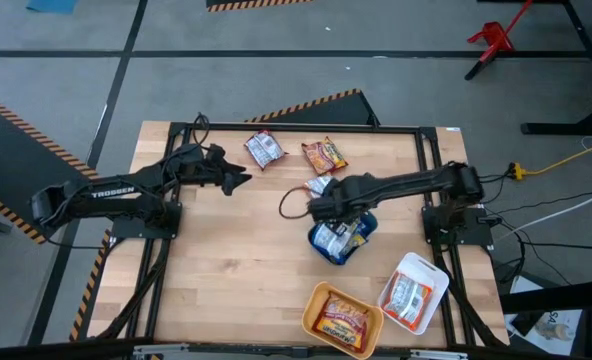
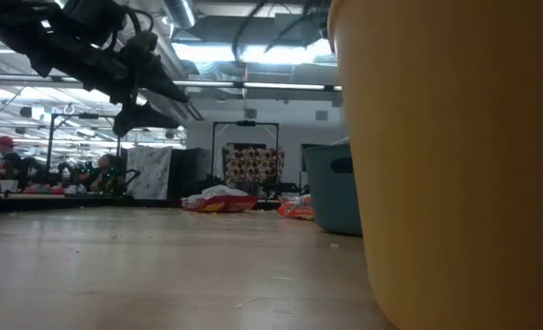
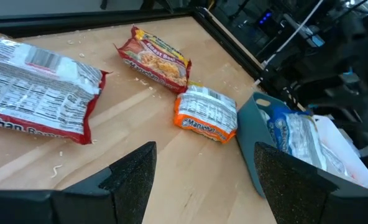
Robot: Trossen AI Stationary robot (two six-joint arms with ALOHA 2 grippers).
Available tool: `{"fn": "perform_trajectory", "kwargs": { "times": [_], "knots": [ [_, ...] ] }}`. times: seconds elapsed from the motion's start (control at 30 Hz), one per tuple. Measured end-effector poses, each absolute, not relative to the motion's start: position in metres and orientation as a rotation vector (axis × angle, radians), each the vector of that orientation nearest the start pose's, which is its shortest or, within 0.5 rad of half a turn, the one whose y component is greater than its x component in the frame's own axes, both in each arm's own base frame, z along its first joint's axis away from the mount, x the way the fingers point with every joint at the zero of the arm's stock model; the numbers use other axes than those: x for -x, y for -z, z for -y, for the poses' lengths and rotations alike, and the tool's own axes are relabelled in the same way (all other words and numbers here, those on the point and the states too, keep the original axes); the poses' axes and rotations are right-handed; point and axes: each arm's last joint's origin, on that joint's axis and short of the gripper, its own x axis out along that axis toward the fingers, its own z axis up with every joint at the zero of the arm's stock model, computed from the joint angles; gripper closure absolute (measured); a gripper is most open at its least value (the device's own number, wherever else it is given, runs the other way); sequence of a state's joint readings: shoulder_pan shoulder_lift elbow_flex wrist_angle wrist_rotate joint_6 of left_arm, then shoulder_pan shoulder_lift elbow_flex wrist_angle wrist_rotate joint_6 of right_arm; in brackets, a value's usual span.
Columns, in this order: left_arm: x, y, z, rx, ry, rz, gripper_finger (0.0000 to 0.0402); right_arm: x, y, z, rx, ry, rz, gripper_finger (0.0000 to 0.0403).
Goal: Sort Maruchan noodles
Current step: Put the blue noodle pack into the green bin, then put the orange noodle pack into the white bin
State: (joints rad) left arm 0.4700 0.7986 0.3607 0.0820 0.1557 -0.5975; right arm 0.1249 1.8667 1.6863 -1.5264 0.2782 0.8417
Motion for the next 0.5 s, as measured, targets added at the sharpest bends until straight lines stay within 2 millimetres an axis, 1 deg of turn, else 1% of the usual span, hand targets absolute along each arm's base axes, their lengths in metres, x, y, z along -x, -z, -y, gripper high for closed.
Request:
{"fn": "perform_trajectory", "kwargs": {
  "times": [0.13, 0.2, 0.27, 0.33, 0.4, 0.5],
  "knots": [
    [-0.155, -0.21, -0.078, 0.71, -0.411, -0.233, 0.0138, -0.332, -0.304, -0.024, -0.338, 0.748, -1.262, 0.0221],
    [-0.154, -0.21, -0.079, 0.73, -0.406, -0.231, 0.0138, -0.334, -0.316, -0.014, -0.37, 0.709, -1.161, 0.0221],
    [-0.154, -0.21, -0.08, 0.738, -0.402, -0.23, 0.0138, -0.338, -0.322, -0.002, -0.371, 0.673, -1.095, 0.0219],
    [-0.153, -0.21, -0.081, 0.743, -0.393, -0.231, 0.0138, -0.341, -0.324, 0.012, -0.349, 0.638, -1.081, 0.0208],
    [-0.152, -0.21, -0.082, 0.75, -0.388, -0.23, 0.0138, -0.344, -0.322, 0.025, -0.343, 0.604, -1.092, 0.0187],
    [-0.151, -0.21, -0.084, 0.756, -0.382, -0.23, 0.0138, -0.35, -0.309, 0.047, -0.353, 0.602, -1.138, 0.0138]
  ]
}}
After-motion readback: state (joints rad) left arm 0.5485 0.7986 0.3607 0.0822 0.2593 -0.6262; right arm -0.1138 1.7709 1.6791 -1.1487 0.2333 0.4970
